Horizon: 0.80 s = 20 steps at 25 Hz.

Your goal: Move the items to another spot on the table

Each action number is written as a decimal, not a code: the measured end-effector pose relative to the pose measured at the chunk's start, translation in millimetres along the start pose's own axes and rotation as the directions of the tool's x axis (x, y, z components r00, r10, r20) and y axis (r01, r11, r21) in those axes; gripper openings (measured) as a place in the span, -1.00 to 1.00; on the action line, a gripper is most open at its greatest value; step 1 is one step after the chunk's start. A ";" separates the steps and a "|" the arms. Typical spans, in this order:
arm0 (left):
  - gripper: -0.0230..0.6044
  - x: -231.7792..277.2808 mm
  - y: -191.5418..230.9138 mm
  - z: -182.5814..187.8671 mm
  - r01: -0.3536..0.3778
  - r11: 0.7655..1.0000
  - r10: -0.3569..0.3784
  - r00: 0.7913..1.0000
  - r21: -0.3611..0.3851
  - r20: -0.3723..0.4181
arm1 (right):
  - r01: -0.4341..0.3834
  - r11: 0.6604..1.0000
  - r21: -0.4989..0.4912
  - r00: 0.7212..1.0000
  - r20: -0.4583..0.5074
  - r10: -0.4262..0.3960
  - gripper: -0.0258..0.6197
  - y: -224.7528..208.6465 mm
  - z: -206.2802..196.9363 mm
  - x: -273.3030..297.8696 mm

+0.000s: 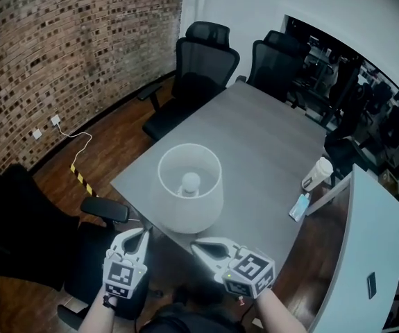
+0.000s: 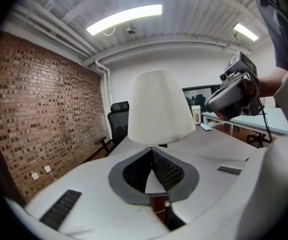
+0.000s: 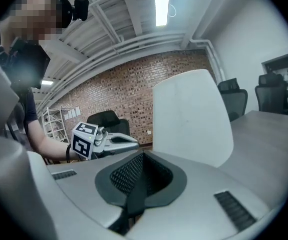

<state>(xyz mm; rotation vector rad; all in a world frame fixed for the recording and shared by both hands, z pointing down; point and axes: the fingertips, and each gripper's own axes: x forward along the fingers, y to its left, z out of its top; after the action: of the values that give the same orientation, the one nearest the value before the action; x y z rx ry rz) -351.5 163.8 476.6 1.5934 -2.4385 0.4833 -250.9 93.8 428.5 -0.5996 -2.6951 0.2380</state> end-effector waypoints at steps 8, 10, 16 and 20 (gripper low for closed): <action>-0.90 44.0 -26.5 -26.9 0.060 0.998 -0.060 0.997 0.004 -0.046 | 0.031 0.995 0.092 0.999 0.024 -0.033 -0.89 -18.6 -19.1 -27.6; -0.90 54.6 -27.0 -35.4 0.061 0.998 -0.061 0.996 -0.009 -0.063 | 0.047 0.992 0.120 0.998 0.029 -0.051 -0.89 -24.1 -21.9 -31.4; -0.86 85.5 -29.1 -56.2 0.036 0.999 -0.036 0.994 0.001 -0.105 | 0.092 0.986 0.136 0.996 0.004 -0.094 -0.89 -36.4 -32.9 -47.1; -0.53 101.2 -38.3 -62.2 0.093 0.995 -0.095 0.989 -0.017 -0.111 | 0.122 0.982 0.145 0.992 -0.003 -0.123 -0.89 -41.2 -35.6 -54.0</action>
<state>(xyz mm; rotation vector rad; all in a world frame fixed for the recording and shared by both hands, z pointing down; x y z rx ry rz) -358.8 86.4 574.2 1.6222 -2.2696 0.5261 -207.1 36.2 454.0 -0.3895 -2.6792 0.3990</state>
